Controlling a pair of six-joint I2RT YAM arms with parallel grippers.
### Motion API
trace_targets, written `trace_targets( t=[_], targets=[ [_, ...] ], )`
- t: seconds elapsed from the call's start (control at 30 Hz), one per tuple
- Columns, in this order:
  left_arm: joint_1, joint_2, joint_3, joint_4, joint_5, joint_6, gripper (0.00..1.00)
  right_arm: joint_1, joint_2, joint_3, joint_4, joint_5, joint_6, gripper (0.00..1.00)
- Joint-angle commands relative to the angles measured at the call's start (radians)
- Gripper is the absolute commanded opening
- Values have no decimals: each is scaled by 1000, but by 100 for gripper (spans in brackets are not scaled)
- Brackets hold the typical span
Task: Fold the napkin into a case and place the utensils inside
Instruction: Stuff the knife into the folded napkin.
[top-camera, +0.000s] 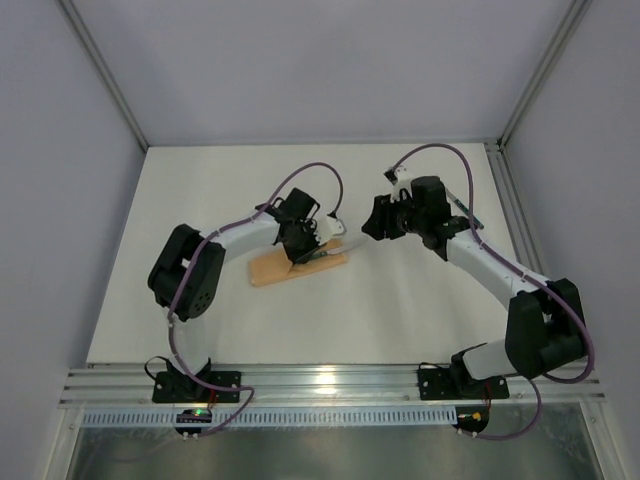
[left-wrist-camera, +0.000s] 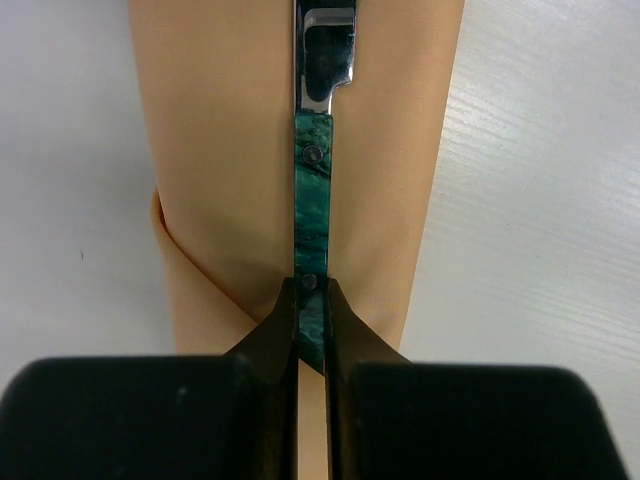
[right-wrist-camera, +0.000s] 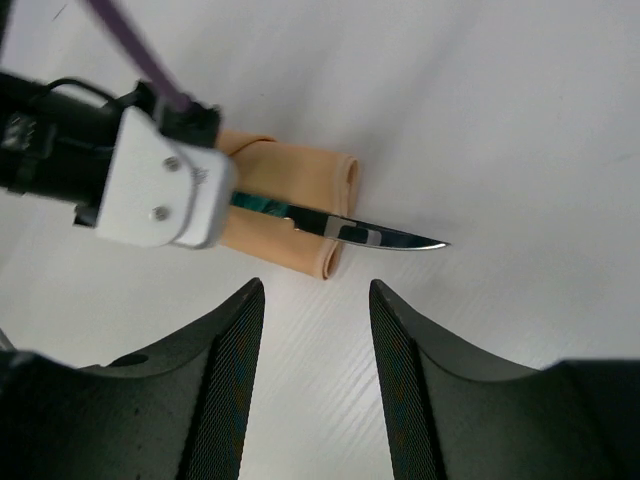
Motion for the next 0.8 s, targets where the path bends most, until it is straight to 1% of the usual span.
trace_targets(
  t=[0.0,0.03,0.07,0.1,0.13,0.17,0.2,0.27,0.3,0.37,0.53,0.63,0.7,0.77],
  targets=[
    [12,-44,-32,-25,-19,29,0,-49,76,99,-160,149,153,50],
    [12,-43,-35,-26,-17,30,0,-57,101,135,-189,167,167,50],
    [12,-41,-35,-28,-14,32,1,-58,125,155,-216,195,176,44],
    [12,-41,-34,-32,-13,32,4,-57,168,180,-277,266,179,40],
    [12,-43,-29,-35,-11,32,7,-57,188,224,-304,311,190,37],
    [12,-46,-23,-40,1,30,15,-57,210,238,-338,353,187,33],
    [12,-56,-15,-47,9,32,20,-58,243,251,-343,409,181,32],
    [12,-67,14,-75,29,27,29,-54,274,269,-346,454,162,29],
    [12,-72,29,-89,47,23,30,-46,308,275,-346,463,155,28],
    [12,-73,77,-138,65,12,33,-37,342,295,-349,491,139,27],
    [13,-101,144,-244,154,-27,34,30,449,372,-361,566,90,17],
    [30,-113,178,-314,190,-63,34,69,501,406,-384,600,60,17],
    [65,-122,193,-351,184,-102,34,84,518,418,-386,628,37,17],
    [99,-132,201,-382,136,-151,32,107,538,426,-395,641,21,16]
  ],
)
